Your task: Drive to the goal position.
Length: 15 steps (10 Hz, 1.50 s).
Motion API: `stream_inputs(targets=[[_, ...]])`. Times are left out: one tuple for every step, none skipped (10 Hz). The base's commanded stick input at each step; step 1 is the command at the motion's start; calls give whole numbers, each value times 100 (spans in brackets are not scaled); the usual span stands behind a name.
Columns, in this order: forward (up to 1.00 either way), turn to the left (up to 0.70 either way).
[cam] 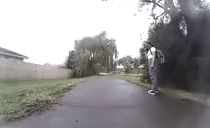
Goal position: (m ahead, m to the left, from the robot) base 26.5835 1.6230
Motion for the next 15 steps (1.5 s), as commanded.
stream_inputs(targets=[[70,0],[70,0],[70,0],[70,0],[70,0],[70,0],[70,0],[70,0],[70,0],[70,0],[70,0],[70,0],[70,0],[70,0],[70,0]])
